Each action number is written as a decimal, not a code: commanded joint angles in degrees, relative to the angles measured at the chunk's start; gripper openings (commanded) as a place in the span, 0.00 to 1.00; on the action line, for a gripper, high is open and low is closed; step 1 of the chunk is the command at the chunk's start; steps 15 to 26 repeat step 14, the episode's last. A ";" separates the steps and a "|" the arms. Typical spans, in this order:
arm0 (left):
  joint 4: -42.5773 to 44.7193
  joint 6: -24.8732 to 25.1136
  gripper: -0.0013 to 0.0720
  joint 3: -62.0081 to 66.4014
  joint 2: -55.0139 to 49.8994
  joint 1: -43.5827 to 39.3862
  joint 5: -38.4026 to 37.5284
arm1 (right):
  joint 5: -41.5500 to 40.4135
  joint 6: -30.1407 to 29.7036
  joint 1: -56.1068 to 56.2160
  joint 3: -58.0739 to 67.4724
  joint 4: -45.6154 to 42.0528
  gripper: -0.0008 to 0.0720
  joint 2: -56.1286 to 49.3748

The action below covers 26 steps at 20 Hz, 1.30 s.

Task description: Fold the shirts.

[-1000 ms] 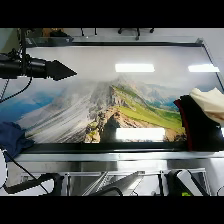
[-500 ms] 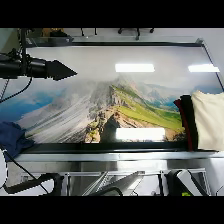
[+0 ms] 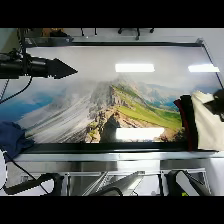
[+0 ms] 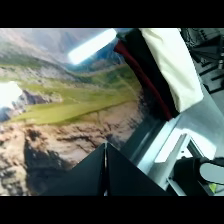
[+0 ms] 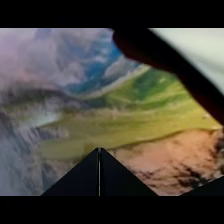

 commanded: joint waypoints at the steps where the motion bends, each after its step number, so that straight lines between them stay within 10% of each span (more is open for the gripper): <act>1: 0.42 -0.20 0.04 -11.17 5.29 -3.30 0.17 | -1.55 -0.37 22.75 -3.58 -6.03 0.06 0.09; 7: 0.39 0.55 0.04 -34.97 15.87 -12.17 3.78 | -8.68 -0.39 48.09 -11.58 -10.84 0.06 -2.58; 26: 0.31 1.09 0.04 -38.36 19.54 -13.29 8.28 | -8.37 -0.39 49.29 -11.58 -5.70 0.06 -5.88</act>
